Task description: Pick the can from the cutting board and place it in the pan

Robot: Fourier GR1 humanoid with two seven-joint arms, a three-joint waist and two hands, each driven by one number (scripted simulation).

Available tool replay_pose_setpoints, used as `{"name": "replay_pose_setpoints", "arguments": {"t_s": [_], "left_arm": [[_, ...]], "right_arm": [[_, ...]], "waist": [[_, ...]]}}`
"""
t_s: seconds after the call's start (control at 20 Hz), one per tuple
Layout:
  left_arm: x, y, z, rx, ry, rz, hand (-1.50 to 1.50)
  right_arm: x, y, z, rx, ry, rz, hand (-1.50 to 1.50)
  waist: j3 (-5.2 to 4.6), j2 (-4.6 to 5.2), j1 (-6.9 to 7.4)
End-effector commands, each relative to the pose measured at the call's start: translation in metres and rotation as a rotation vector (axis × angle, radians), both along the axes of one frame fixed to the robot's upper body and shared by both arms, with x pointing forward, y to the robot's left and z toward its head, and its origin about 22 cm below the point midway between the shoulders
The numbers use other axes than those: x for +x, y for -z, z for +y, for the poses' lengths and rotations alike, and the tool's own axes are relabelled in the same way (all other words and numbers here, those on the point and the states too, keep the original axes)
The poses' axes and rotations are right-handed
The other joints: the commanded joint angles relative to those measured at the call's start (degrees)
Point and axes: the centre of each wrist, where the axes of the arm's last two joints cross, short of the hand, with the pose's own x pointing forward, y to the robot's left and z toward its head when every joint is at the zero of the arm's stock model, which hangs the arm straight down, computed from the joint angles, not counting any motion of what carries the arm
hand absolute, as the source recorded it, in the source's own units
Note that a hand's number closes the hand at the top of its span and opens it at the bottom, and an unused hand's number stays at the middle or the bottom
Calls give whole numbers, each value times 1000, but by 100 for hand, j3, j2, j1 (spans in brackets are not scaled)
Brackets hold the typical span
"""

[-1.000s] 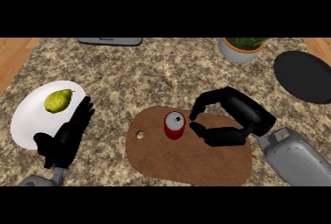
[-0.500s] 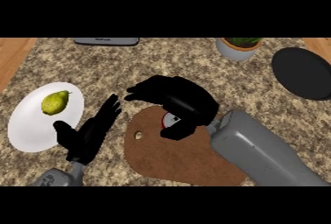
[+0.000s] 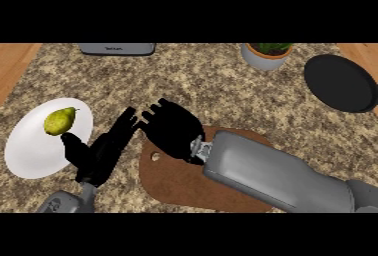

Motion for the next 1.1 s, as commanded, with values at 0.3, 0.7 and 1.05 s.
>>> {"name": "replay_pose_setpoints", "arguments": {"t_s": [0.3, 0.7, 1.05], "left_arm": [[5, -5, 1, -11, -19, 7, 0], [-4, -14, -10, -21, 11, -6, 0], [0, -5, 5, -18, 4, 2, 0]], "right_arm": [[-51, 26, 63, -577, 150, -66, -150], [-87, 45, 57, -544, 253, -35, -150], [-84, 59, 57, -575, 274, -157, -150]], "waist": [[16, 43, -47], [23, 59, 47], [22, 77, 39]]}}
